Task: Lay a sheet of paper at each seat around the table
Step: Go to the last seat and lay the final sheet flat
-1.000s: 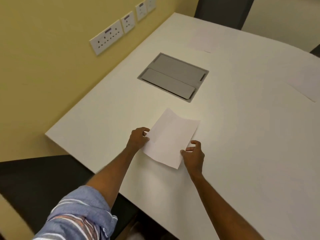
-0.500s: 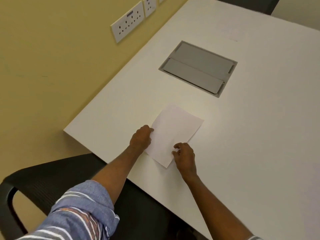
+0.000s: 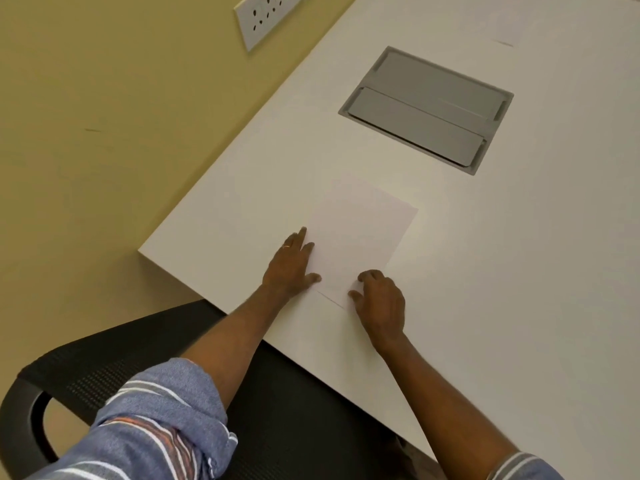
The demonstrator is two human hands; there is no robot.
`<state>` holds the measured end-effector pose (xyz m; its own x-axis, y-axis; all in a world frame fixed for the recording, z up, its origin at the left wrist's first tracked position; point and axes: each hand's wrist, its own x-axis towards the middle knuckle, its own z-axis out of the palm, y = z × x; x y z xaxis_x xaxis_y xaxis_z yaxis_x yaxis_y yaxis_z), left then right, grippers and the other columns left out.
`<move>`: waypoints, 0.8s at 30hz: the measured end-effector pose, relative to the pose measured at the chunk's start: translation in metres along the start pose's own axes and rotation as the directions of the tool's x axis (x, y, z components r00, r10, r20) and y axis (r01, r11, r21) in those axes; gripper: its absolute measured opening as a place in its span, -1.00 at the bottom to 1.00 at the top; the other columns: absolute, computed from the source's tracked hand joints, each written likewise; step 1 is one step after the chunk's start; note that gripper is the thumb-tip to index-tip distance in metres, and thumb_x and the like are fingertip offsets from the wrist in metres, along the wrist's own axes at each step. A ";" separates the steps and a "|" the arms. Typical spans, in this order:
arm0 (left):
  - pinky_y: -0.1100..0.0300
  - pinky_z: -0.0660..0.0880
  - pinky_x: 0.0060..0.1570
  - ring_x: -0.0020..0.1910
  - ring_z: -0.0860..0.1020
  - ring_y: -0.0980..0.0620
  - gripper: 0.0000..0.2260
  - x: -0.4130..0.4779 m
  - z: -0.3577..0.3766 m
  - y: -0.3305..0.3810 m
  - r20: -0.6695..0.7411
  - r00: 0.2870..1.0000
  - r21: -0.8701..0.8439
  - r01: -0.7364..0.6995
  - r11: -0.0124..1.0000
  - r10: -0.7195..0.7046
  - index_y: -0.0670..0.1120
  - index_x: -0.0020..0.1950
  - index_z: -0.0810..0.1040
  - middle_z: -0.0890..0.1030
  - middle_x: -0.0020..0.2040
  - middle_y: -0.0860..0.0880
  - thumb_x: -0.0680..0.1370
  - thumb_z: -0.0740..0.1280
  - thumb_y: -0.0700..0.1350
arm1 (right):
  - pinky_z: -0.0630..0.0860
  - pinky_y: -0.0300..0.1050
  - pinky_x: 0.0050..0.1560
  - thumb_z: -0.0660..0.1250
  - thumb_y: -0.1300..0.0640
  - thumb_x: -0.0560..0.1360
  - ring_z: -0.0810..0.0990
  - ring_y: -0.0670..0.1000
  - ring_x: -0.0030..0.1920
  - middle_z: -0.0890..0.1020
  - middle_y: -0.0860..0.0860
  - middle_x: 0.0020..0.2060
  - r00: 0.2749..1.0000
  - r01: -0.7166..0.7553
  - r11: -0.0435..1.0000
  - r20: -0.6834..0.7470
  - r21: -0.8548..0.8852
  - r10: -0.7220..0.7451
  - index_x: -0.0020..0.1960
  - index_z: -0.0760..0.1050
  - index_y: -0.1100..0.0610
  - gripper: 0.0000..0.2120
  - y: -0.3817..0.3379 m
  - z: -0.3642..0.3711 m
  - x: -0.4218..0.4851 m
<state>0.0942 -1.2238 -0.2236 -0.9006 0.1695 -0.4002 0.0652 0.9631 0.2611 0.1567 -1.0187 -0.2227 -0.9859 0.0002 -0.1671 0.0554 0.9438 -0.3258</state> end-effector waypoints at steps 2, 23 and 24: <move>-0.05 0.26 0.46 0.60 -0.03 -0.06 -0.25 0.000 0.004 0.002 -0.004 1.000 -0.062 0.023 0.998 -0.024 -0.12 0.59 0.14 -0.07 0.64 -0.04 0.53 0.41 0.09 | 0.58 -0.02 -0.08 0.46 0.07 0.47 0.60 0.12 0.02 0.61 0.05 0.17 0.997 0.068 0.998 -0.036 0.014 -0.068 0.16 0.55 0.11 -0.71 -0.004 0.009 0.006; -0.13 0.10 0.52 0.61 -0.07 -0.01 -0.26 0.014 0.008 0.018 0.098 0.993 -0.043 -0.066 0.997 0.070 -0.02 0.62 0.04 -0.10 0.64 -0.02 0.57 0.39 0.00 | 0.13 0.08 0.52 0.35 0.04 0.56 0.07 0.20 0.57 0.17 0.13 0.56 0.936 0.303 0.953 0.177 0.031 -0.303 0.52 0.27 0.06 -0.43 -0.006 0.031 0.043; -0.14 0.08 0.52 0.61 -0.08 -0.01 -0.27 0.014 0.007 0.019 0.101 0.992 -0.045 -0.065 0.997 0.069 -0.01 0.62 0.05 -0.10 0.64 -0.01 0.57 0.39 -0.01 | 0.13 0.07 0.53 0.35 0.05 0.56 0.07 0.20 0.57 0.17 0.13 0.56 0.935 0.306 0.952 0.177 0.032 -0.307 0.52 0.28 0.07 -0.43 -0.007 0.030 0.044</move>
<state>0.0861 -1.2019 -0.2305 -0.8460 0.2557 -0.4679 0.1039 0.9397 0.3257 0.1176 -1.0350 -0.2560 -0.9112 -0.3476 -0.2212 -0.2439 0.8877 -0.3906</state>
